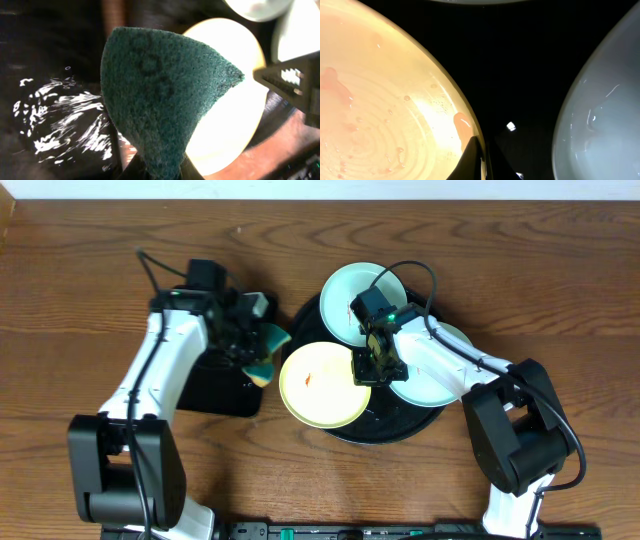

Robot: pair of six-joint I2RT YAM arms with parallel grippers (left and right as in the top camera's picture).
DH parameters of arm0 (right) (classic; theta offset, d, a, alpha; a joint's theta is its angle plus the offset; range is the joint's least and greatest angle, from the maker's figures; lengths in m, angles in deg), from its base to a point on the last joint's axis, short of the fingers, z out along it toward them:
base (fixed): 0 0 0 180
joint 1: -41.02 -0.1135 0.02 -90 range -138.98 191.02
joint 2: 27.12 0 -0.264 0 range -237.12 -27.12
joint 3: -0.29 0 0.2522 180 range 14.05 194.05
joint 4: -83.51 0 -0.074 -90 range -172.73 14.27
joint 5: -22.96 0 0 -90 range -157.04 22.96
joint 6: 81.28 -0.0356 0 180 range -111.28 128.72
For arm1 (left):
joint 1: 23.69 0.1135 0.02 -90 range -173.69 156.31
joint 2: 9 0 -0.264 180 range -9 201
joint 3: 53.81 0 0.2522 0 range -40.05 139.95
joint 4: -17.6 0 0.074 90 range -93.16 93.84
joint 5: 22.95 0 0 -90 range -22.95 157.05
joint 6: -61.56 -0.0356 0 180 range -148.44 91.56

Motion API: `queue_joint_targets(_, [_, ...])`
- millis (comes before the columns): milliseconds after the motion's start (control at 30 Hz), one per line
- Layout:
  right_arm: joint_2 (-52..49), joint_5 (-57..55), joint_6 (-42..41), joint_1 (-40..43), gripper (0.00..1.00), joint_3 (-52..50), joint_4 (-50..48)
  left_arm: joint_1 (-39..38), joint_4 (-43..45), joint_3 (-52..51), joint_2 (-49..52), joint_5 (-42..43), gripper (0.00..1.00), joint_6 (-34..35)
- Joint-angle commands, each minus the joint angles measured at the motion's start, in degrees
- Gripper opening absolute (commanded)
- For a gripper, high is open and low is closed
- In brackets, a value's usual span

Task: Clean dirty plates on tray and stack at the side
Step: 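Carry the sponge with left gripper onto the yellow plate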

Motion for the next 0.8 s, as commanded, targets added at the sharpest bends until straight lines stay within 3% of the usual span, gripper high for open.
queue_joint_targets(0, [-0.8, -1.9, -1.8, 0.4, 0.01, -0.2, -0.3, -3.4, -0.2, -1.6, 0.2, 2.2, 0.07, 1.5])
queue_joint_targets(200, [-0.8, -2.1, -1.8, 0.4, 0.01, -0.2, -0.5, -8.4, 4.7, -5.7, 0.7, 0.5, 0.07, 9.9])
queue_joint_targets(433, [-0.8, -2.1, -1.8, 0.4, 0.01, -0.2, -0.5, -12.3, 9.7, -9.5, 0.7, -14.0, 0.07, 23.8])
queue_joint_targets(567, [-0.8, -2.1, -1.8, 0.4, 0.01, -0.2, -0.6, -13.7, 10.4, -10.0, 0.7, -19.3, 0.08, 25.7])
queue_joint_targets(767, [-0.8, -2.1, -1.8, 0.4, 0.01, -0.2, -0.8, -17.4, 11.5, -11.2, 0.8, -19.4, 0.07, 25.7])
